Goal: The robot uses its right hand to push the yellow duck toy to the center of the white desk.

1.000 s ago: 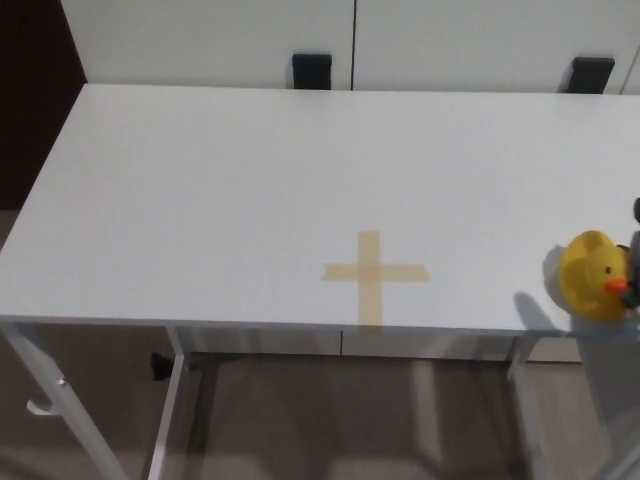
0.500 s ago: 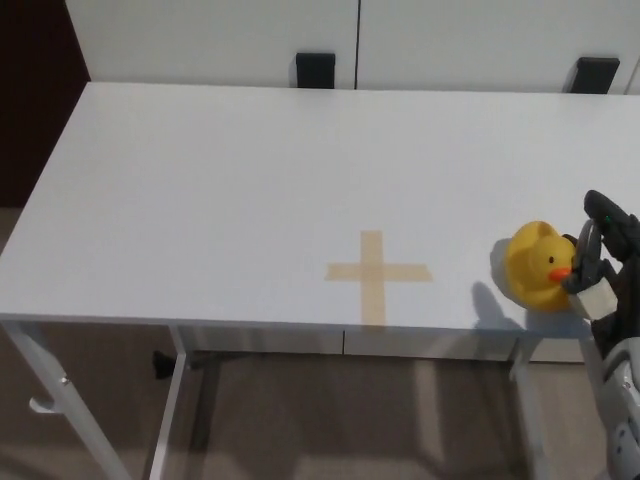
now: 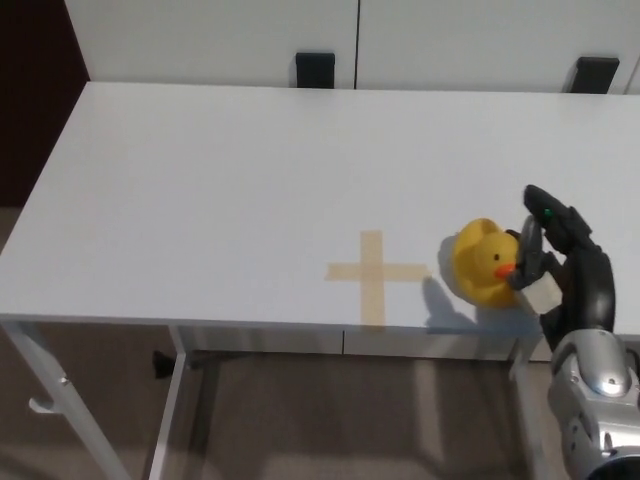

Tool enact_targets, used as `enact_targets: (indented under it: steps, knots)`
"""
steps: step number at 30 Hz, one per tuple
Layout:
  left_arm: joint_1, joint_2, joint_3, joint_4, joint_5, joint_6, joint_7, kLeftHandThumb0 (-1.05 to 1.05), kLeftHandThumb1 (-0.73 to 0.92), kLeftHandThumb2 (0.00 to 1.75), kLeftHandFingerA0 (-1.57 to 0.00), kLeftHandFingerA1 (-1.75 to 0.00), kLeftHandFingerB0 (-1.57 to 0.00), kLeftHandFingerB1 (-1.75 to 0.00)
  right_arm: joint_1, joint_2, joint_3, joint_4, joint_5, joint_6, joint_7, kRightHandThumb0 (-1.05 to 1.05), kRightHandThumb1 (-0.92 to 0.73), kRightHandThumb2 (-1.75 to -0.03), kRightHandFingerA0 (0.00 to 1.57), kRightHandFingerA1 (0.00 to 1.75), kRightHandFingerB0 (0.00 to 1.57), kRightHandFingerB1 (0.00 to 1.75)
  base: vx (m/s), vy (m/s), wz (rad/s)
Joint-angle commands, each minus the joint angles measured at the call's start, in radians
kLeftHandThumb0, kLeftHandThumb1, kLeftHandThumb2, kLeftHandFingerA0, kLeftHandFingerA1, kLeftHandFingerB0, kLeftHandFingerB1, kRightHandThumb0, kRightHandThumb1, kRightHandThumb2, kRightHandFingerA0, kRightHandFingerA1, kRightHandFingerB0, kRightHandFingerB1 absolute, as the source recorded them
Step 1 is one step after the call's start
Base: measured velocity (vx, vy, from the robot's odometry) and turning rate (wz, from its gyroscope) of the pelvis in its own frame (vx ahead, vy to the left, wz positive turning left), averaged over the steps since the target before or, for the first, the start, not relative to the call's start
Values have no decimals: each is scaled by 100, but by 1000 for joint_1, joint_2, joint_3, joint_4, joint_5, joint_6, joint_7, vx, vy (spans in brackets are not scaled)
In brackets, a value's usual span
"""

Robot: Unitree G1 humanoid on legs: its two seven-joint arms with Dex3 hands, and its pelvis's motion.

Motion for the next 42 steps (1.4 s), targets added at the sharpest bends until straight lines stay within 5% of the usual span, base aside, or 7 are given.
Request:
enact_targets:
  steps: [1,3,20,21,23,37,42]
  knots:
    - [-3,5,-2,-4,-8,27,-2,-31,53,79,-53,-87,-75,-85,1,5,58,25,-48,37,26,-91,-80,-88,32,54,24,42,0,0,0]
    - [-3,4,0,-4,-10,26,-2,-27,52,83,-49,-85,-77,-86,2,7,69,23,-50,42,25,-85,-92,-73,33,51,29,38,0,0,0]
    - [-11,-2,-9,5,-6,21,8,-29,51,84,-59,-93,-79,-88,-11,84,116,28,-50,23,7,-89,-92,-74,29,57,26,41,0,0,0]
    - [-8,-3,-15,3,-1,11,4,-30,52,85,-62,-97,-78,-86,-17,103,117,31,-44,20,6,-95,-80,-90,28,61,21,47,0,0,0]
    - [-7,-3,-17,2,0,8,-1,-29,53,86,-63,-95,-76,-84,-19,113,117,33,-42,17,4,-88,-92,-76,28,60,23,43,0,0,0]
    - [-8,-4,-19,-1,-4,12,-3,-30,53,84,-50,-86,-79,-87,-31,210,113,36,-34,33,-37,-88,-92,-76,17,53,21,41,0,0,0]
    - [-10,-9,-21,-2,-5,6,-5,-28,52,87,-64,-101,-81,-90,-47,223,153,61,-79,19,-78,-88,-92,-76,13,51,20,42,0,0,0]
